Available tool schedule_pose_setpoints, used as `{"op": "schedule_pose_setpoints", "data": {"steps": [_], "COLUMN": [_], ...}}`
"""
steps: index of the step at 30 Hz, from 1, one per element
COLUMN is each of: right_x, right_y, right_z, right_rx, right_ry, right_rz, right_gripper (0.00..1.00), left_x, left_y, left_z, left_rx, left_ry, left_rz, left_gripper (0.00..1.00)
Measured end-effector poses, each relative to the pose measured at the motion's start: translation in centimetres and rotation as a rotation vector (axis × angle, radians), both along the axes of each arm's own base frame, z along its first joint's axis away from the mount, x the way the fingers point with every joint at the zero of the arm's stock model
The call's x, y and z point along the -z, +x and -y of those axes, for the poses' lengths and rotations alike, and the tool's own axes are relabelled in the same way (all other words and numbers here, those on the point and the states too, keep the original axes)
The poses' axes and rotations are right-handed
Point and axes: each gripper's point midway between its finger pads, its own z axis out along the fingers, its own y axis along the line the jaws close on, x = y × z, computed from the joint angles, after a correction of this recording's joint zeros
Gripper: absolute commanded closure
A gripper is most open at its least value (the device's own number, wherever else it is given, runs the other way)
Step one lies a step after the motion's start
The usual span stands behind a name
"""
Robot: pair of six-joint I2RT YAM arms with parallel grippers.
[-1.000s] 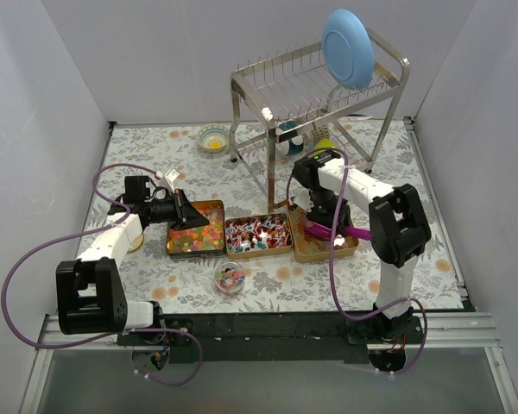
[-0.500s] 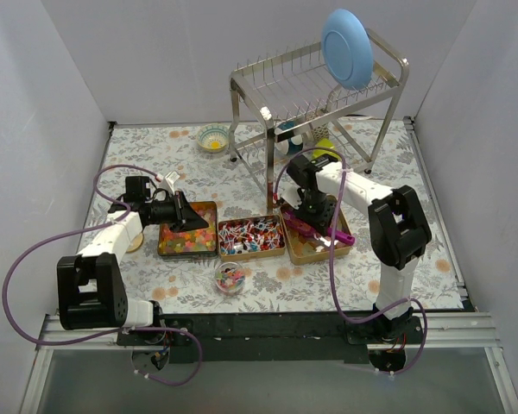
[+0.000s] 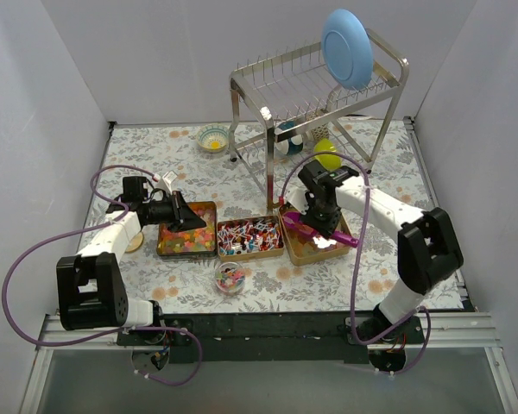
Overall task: Pack the candies
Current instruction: Scoop the fake candies from the storage box, then place the fake candies in the packing bottle.
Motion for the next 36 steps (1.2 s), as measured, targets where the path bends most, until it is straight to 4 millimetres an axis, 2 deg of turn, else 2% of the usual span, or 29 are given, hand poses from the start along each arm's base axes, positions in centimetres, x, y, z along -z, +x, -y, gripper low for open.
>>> {"op": "schedule_pose_setpoints", "data": {"steps": [8, 16, 20, 27, 31, 36], "right_x": [-3.3, -5.7, -6.7, -9.2, -9.4, -8.7], "right_y": [-1.7, -3.5, -5.2, -8.4, -8.9, -8.3], "right_z": [0.6, -0.4, -2.2, -7.7, -9.9, -11.5], "right_rx": [-0.067, -0.216, -0.357, -0.651, -0.768, -0.862], "right_ry": [0.079, 0.089, 0.077, 0.047, -0.029, -0.188], "right_rz": [0.089, 0.095, 0.117, 0.187, 0.215, 0.228], "right_gripper": [0.99, 0.99, 0.99, 0.99, 0.99, 0.99], "left_x": [-0.2, -1.1, -1.9, -3.1, -2.8, -2.4], "left_y": [0.0, 0.2, 0.2, 0.5, 1.0, 1.6], "left_z": [0.0, -0.1, -0.2, -1.1, -2.0, -3.1], "left_rx": [0.001, -0.009, -0.017, -0.061, -0.107, -0.163], "left_ry": [0.000, 0.008, 0.019, 0.067, 0.104, 0.135], "left_rz": [0.006, 0.040, 0.076, 0.146, 0.147, 0.133], "left_gripper": [0.67, 0.63, 0.63, 0.62, 0.58, 0.55]}}
